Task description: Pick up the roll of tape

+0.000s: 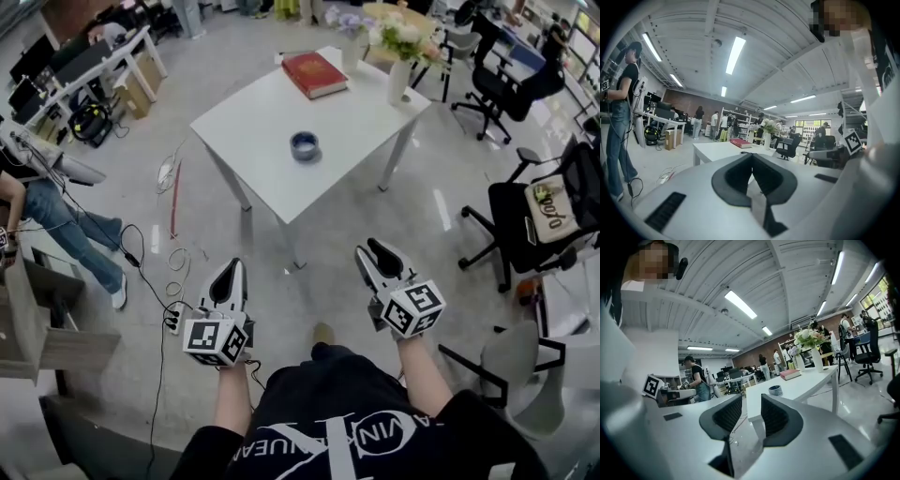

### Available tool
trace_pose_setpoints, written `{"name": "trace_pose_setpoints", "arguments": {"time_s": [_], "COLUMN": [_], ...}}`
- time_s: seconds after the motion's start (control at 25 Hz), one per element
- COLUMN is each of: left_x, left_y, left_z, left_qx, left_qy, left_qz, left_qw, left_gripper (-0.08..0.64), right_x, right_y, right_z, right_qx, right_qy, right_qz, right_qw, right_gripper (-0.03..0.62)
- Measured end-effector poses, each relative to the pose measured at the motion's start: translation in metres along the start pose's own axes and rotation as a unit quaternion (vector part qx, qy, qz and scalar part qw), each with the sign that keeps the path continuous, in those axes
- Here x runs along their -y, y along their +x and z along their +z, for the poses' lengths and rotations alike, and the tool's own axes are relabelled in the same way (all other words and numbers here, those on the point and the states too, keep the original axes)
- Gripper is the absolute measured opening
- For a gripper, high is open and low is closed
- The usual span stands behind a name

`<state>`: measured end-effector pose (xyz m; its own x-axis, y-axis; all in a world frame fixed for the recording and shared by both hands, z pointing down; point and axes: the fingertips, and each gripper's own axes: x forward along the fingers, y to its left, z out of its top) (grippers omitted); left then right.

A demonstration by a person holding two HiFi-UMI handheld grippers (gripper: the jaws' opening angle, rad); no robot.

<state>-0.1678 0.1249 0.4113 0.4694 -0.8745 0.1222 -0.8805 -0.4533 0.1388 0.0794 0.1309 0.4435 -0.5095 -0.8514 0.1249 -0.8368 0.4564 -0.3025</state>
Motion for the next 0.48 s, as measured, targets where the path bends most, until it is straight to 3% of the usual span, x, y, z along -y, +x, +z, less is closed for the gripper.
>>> {"name": "trace_pose_setpoints", "arguments": {"time_s": [0.48], "left_x": [-0.012], "left_y": [0.076], "left_z": [0.003], "left_qx": [-0.009], "left_qy": [-0.004], "left_qz": [-0.023], "left_qw": [0.9997], "left_gripper": [0.002], "right_x": [0.035], "right_y": [0.059], "right_z": [0.016], "right_qx": [-0.001], "right_qy": [0.003], "right_qz": [0.011], "right_qw": [1.000], "right_gripper": [0.129]}}
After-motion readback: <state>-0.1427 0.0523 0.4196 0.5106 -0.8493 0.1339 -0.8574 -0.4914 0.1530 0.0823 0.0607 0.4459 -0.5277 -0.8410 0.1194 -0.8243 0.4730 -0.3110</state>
